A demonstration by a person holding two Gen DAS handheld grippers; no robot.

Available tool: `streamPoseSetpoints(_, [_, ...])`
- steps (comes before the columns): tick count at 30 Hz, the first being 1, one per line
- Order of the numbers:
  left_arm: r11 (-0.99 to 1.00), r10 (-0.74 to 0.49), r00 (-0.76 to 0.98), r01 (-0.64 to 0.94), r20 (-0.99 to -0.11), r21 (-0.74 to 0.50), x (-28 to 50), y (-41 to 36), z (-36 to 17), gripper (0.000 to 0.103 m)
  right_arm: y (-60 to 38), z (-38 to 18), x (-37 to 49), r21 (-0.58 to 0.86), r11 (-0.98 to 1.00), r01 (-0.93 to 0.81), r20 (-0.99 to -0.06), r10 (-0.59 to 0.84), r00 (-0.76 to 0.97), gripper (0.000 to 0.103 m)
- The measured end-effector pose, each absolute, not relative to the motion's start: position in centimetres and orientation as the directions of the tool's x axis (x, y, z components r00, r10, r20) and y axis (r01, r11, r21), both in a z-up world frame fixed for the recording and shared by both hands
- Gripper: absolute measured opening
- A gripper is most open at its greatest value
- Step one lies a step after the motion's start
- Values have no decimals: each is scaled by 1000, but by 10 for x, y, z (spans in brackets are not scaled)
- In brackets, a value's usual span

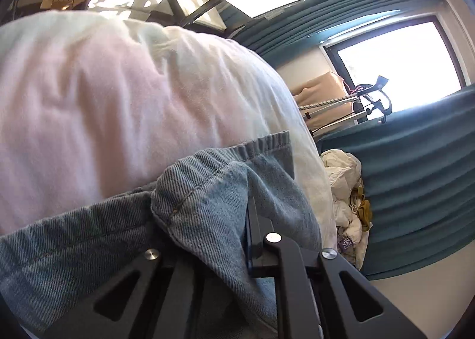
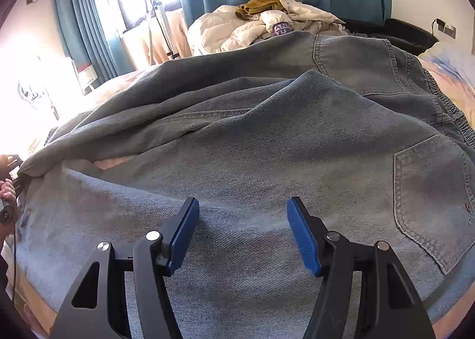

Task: Fold clothes
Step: 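Lower the cuff onto the jeans and open the left gripper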

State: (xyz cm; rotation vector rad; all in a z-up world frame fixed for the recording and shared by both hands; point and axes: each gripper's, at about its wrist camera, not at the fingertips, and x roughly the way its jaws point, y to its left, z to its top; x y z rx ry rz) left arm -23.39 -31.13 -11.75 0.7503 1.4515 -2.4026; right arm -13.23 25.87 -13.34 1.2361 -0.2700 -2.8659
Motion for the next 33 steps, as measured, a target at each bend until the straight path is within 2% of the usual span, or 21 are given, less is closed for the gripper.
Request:
streamPoseSetpoints(3, [-551,34,-861,407,-507,-728,-233,-308,-98,6,258,-133,-133,161,-985,-59,-723,-77,-687,62])
streamPoseSetpoints(6, [-562,-5,-811,486,-585,-669,-234,-311,-109,6,257,-133,-134,161,-985,-56,-723,-79,-686,62])
streamPoseSetpoints(9, [-599,16,-739,532,-674,-598,-233,-316,-134,6,256,-134,-132,161,-985,-57,-724,-79,-685,62])
streamPoseSetpoints(14, [-653,45,-751,477,-658,-588,-223,-313,-123,6,255,-137,-128,162,-985,-59,-725,-78,-684,62])
streamPoseSetpoints(16, [-680,66,-743,455,-666,-575,-220,-307,-117,16,255,-137,-127,160,-985,-58,-725,-77,-684,62])
streamPoseSetpoints(20, [-770,13,-728,430,-686,-471,-198,-283,-99,22,257,-129,-121,165,-985,-53,-711,-82,-698,62])
streamPoseSetpoints(22, [-807,5,-732,400,-682,-435,-186,-271,-87,37,258,-125,-118,167,-985,-50,-704,-84,-706,62])
streamPoseSetpoints(24, [-824,13,-728,380,-685,-420,-173,-258,-79,46,259,-121,-115,170,-984,-47,-696,-86,-713,62])
streamPoseSetpoints(33, [-854,49,-670,356,-740,-379,-105,-217,-64,46,267,-97,-96,201,-979,-32,-654,-110,-748,62])
